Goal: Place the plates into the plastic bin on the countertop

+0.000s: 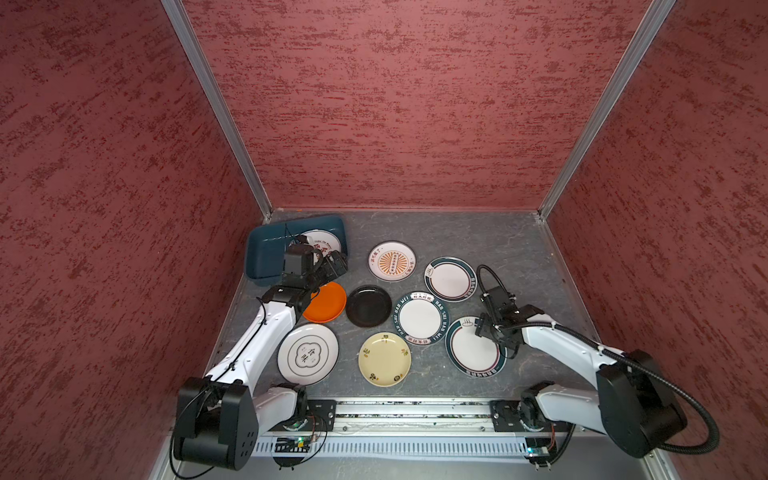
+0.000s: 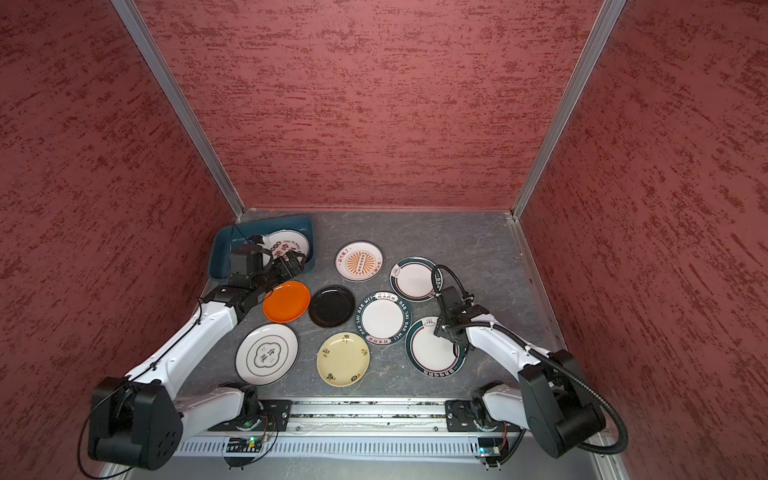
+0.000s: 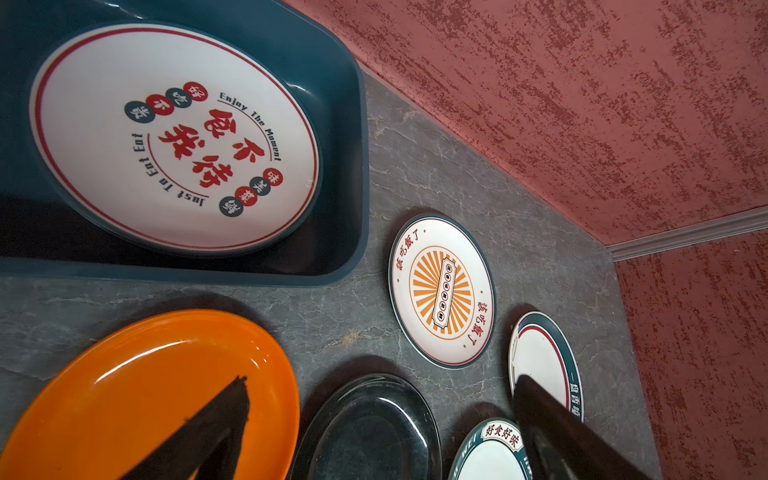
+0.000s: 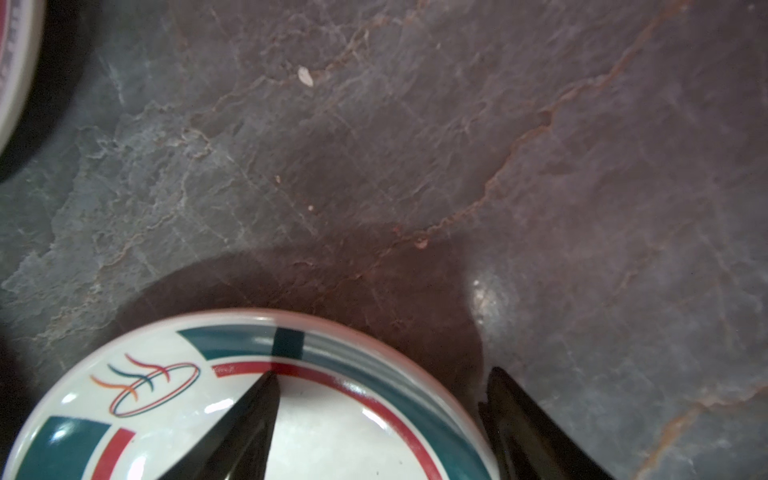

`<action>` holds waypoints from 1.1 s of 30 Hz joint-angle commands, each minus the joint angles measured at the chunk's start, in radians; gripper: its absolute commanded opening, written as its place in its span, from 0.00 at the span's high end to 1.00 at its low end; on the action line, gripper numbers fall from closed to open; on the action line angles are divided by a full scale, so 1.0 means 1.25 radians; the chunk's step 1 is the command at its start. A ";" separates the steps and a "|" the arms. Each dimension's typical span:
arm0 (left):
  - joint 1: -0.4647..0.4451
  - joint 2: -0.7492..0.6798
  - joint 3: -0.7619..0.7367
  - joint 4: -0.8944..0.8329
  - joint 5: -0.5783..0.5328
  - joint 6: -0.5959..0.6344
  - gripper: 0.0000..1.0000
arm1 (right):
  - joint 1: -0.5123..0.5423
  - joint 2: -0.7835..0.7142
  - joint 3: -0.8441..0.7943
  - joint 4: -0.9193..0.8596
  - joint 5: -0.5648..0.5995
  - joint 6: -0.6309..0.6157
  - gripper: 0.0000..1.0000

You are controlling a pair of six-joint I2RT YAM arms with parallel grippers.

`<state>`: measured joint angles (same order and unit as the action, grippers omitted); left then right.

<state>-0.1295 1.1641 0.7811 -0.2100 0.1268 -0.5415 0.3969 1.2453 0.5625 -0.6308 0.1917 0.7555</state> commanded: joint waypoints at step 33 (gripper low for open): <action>-0.007 0.005 0.008 -0.019 0.025 0.007 0.01 | -0.010 0.054 -0.024 0.097 0.068 0.060 0.54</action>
<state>-0.1337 1.1652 0.7811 -0.2207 0.1505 -0.5419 0.3908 1.2678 0.5301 -0.5148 0.2607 0.8364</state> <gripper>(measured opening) 0.993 0.461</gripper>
